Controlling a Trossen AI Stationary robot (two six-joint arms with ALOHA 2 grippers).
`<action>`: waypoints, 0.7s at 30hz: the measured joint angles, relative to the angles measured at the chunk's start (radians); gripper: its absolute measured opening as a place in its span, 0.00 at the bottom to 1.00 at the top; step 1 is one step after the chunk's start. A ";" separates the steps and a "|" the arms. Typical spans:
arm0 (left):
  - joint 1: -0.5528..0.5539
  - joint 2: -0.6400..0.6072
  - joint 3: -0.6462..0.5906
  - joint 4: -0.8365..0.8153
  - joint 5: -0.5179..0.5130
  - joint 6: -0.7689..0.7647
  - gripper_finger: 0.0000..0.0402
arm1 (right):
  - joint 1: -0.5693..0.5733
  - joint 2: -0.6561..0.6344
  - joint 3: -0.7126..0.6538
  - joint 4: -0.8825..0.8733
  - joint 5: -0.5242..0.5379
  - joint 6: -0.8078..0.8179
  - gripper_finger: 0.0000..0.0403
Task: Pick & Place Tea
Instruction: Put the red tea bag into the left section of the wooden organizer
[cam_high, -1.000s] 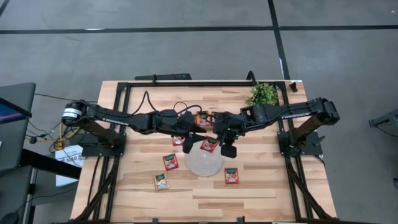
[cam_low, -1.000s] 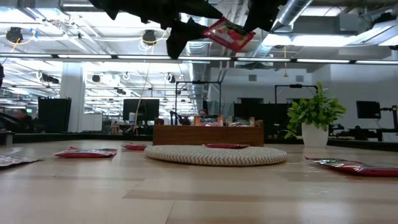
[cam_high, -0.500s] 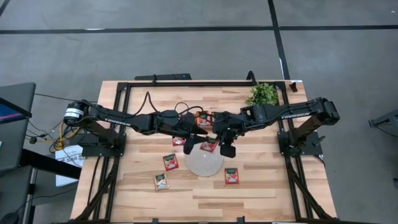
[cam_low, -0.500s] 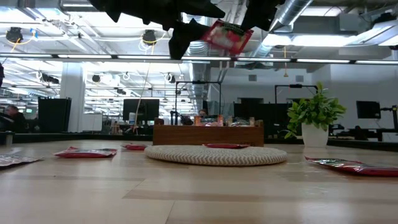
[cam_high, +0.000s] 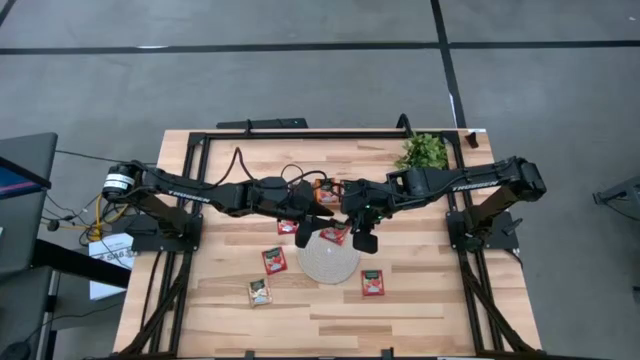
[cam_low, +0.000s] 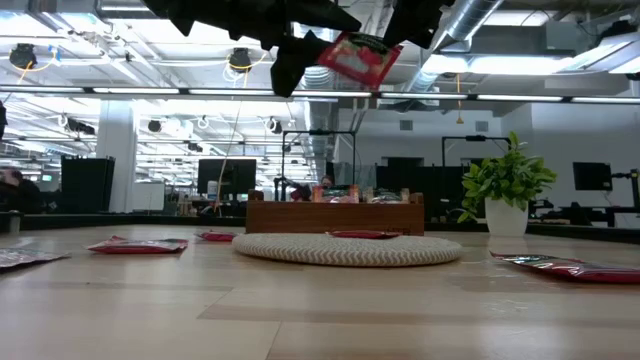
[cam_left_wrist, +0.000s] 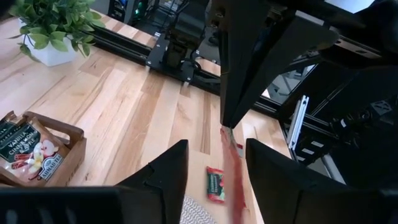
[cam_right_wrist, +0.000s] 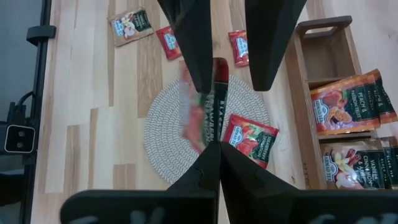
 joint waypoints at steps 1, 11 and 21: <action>0.000 0.000 0.000 0.000 -0.001 -0.001 0.36 | 0.000 0.000 0.000 0.000 0.000 0.000 0.00; 0.000 0.000 0.000 -0.003 -0.003 0.011 0.02 | 0.000 0.000 0.000 0.000 0.000 0.000 0.00; 0.000 0.000 0.000 -0.008 -0.028 -0.009 0.00 | -0.002 0.000 0.000 0.001 -0.002 0.000 0.00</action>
